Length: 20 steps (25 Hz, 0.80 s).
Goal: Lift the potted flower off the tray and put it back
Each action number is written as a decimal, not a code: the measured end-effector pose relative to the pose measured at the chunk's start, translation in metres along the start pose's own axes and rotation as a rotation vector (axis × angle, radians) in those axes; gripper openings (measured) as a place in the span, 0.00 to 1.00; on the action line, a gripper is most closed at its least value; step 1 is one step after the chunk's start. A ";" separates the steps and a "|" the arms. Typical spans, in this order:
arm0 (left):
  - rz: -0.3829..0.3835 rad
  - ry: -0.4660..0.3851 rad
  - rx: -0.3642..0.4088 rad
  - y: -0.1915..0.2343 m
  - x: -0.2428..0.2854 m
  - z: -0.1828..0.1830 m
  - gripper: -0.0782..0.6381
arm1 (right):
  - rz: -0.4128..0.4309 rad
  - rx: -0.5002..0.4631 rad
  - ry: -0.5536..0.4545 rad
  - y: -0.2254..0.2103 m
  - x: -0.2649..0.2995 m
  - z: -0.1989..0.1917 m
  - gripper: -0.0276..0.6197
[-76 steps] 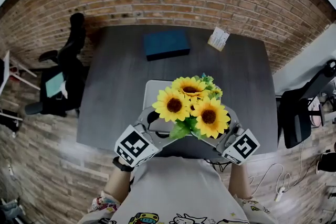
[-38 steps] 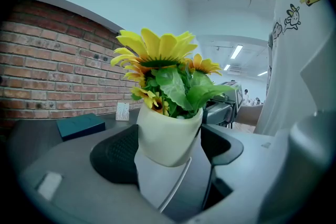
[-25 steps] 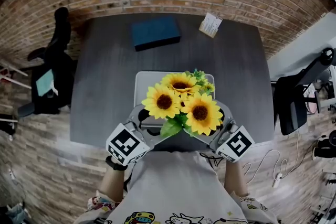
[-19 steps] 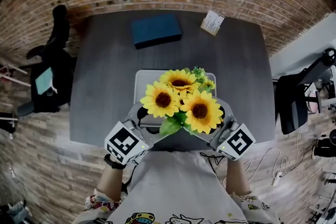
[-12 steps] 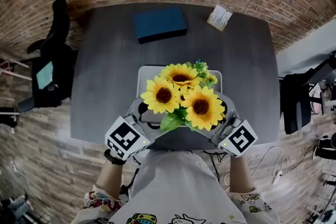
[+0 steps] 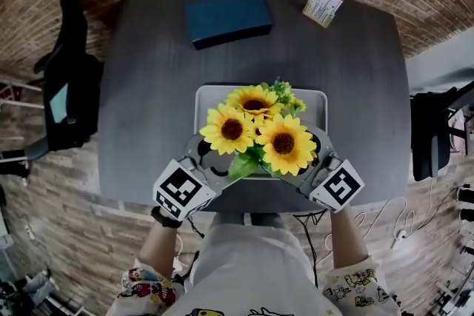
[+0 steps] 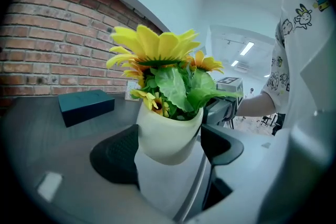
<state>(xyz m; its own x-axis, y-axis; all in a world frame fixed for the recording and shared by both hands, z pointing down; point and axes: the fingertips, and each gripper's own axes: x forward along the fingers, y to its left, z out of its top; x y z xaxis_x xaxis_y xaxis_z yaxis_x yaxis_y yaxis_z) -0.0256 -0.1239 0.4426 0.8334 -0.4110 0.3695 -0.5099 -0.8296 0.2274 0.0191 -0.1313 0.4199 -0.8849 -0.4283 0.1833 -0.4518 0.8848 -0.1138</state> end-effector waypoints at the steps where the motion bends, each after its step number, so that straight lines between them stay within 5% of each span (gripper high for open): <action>1: -0.001 0.006 -0.003 0.003 0.002 -0.005 0.65 | 0.001 0.010 0.002 -0.002 0.002 -0.006 0.68; 20: -0.001 0.120 -0.047 0.026 0.042 -0.081 0.65 | 0.039 0.102 0.111 -0.022 0.021 -0.095 0.68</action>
<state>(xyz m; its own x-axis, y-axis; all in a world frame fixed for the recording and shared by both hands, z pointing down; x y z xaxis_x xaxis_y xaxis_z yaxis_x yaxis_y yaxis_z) -0.0217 -0.1321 0.5372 0.8039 -0.3598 0.4735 -0.5209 -0.8102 0.2688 0.0213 -0.1418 0.5189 -0.8866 -0.3658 0.2831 -0.4314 0.8748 -0.2207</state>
